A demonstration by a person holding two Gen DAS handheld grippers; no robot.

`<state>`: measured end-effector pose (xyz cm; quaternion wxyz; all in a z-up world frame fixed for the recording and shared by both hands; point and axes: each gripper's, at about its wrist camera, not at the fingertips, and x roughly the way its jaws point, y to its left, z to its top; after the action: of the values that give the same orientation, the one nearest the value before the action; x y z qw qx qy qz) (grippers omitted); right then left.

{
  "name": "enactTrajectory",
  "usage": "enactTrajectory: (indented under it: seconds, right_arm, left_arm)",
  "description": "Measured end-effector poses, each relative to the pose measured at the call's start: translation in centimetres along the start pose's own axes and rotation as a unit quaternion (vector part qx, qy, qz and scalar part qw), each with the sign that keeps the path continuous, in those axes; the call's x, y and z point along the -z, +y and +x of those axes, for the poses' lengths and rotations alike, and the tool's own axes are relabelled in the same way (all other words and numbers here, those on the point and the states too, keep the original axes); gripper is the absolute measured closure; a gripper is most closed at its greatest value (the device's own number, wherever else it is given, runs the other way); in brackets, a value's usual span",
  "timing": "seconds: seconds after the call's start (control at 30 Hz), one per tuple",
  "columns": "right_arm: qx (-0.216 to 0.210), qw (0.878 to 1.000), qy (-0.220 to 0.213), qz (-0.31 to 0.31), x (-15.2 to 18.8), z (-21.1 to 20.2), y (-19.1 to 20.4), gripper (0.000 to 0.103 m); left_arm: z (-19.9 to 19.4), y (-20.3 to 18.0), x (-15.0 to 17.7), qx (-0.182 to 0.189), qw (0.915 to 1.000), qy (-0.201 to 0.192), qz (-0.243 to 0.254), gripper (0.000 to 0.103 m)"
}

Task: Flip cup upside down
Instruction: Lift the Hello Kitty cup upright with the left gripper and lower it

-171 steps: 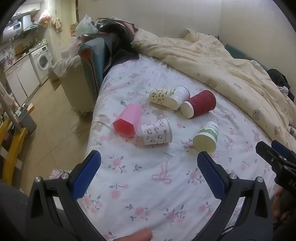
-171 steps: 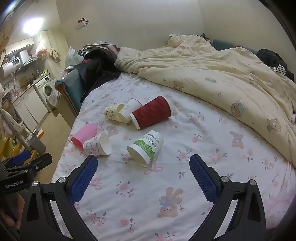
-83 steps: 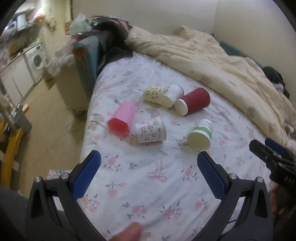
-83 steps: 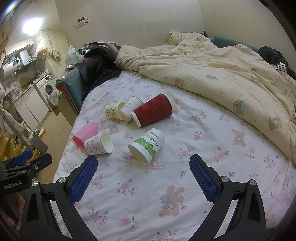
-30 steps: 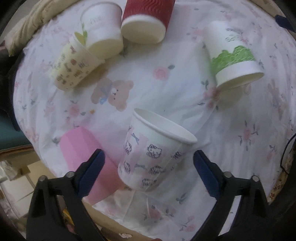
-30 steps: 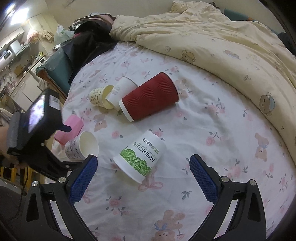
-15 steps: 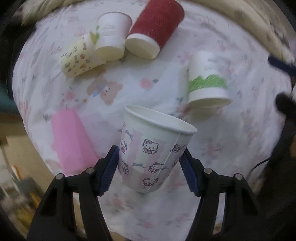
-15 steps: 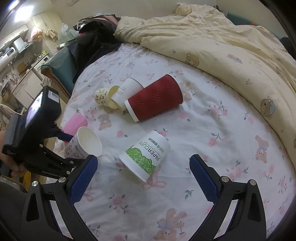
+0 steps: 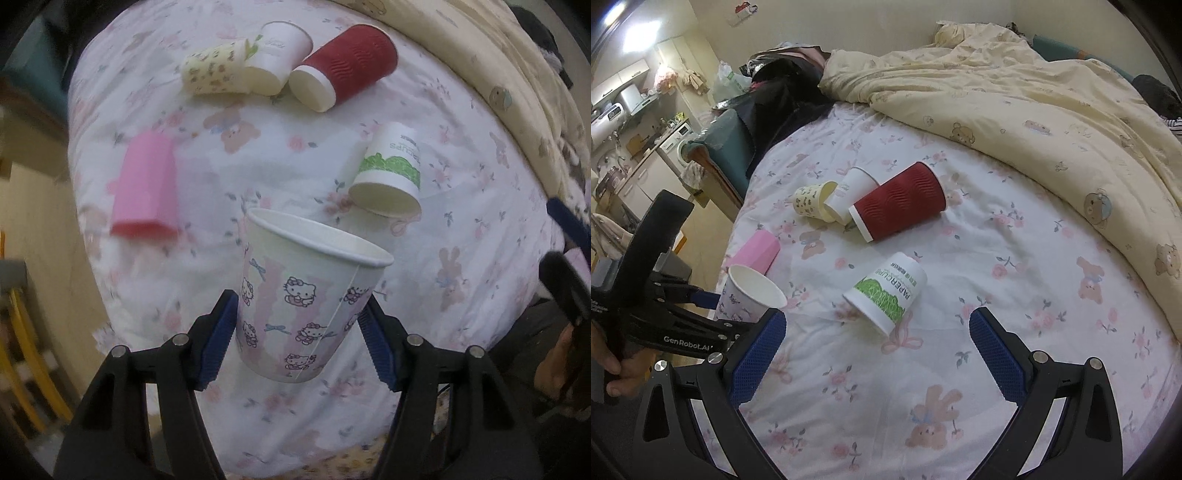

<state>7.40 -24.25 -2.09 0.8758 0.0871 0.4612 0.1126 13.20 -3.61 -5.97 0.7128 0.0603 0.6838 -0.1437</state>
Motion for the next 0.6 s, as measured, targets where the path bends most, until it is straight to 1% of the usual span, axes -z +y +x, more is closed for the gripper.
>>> enactTrajectory:
  seconds: [0.13, 0.2, 0.37, 0.43, 0.6]
  right_arm:
    - [0.009, 1.0, -0.002, -0.002, 1.4, -1.6, 0.3, 0.001]
    - [0.022, 1.0, -0.005, 0.001, 2.2, -2.2, 0.2, 0.001]
    - [0.035, 0.999, -0.015, 0.018, 3.9, -3.9, -0.5, 0.001]
    - [0.04, 0.999, -0.022, 0.024, 4.3, -4.6, -0.8, 0.001]
    - [0.049, 0.997, -0.053, 0.038, 5.6, -6.4, -1.6, 0.001]
  left_arm:
    - [0.0, -0.6, 1.8, 0.014, 0.9993, -0.005, -0.034, 0.041]
    - [-0.2, -0.7, 2.9, 0.022, 0.9984, -0.007, -0.052, 0.041]
    - [-0.5, -1.3, 5.5, 0.037, 0.9956, -0.014, -0.086, 0.041]
    - [-0.4, -1.6, 6.6, 0.049, 0.9931, -0.012, -0.106, 0.041]
    - [-0.1, -2.9, 8.6, 0.056, 0.9891, -0.025, -0.134, 0.041]
